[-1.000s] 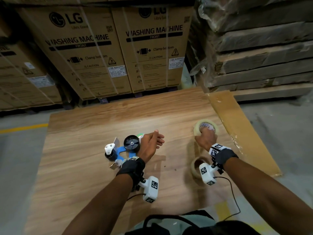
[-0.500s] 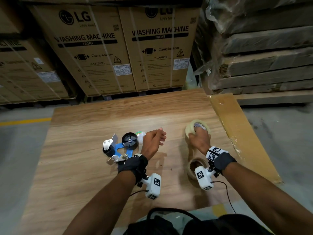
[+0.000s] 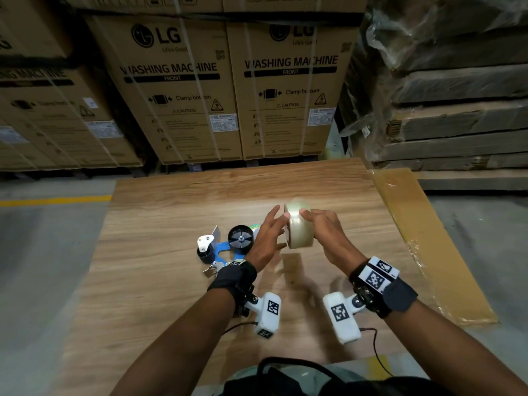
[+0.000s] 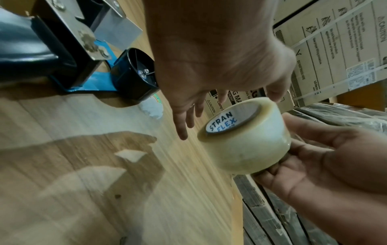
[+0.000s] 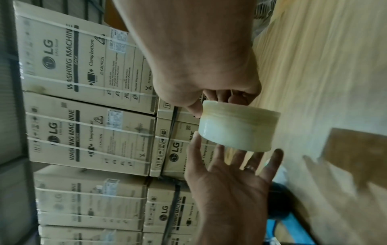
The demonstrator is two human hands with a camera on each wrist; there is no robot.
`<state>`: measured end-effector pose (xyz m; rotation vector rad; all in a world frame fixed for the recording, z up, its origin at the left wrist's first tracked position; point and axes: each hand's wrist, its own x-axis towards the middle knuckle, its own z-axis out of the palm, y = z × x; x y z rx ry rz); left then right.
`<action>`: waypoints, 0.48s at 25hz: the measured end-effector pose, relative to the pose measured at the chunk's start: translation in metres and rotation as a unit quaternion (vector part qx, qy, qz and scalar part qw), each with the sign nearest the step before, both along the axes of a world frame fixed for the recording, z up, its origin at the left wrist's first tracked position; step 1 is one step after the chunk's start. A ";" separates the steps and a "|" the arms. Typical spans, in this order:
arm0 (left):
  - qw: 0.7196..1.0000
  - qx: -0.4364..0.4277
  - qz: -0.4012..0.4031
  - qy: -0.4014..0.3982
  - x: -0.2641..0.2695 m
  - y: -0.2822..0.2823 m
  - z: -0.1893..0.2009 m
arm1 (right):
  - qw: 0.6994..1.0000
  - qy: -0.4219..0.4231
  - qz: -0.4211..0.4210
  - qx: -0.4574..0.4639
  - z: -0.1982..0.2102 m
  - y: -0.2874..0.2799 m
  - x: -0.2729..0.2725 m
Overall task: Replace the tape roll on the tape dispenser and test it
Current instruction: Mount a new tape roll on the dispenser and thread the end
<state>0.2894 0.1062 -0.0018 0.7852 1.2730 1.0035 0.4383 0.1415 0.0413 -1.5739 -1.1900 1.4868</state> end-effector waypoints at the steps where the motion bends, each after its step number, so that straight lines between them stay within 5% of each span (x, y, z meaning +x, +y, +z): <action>1: 1.000 0.001 0.003 -0.020 -0.004 -0.001 0.004 | 1.000 0.015 0.013 -0.004 0.001 0.000 -0.005; 7: 0.996 0.002 0.039 -0.083 -0.027 -0.003 0.011 | 0.996 0.080 0.041 -0.009 0.016 -0.003 -0.033; 12: 0.990 -0.044 0.067 -0.118 -0.039 -0.001 0.024 | 0.991 0.041 0.123 0.027 0.031 -0.011 -0.040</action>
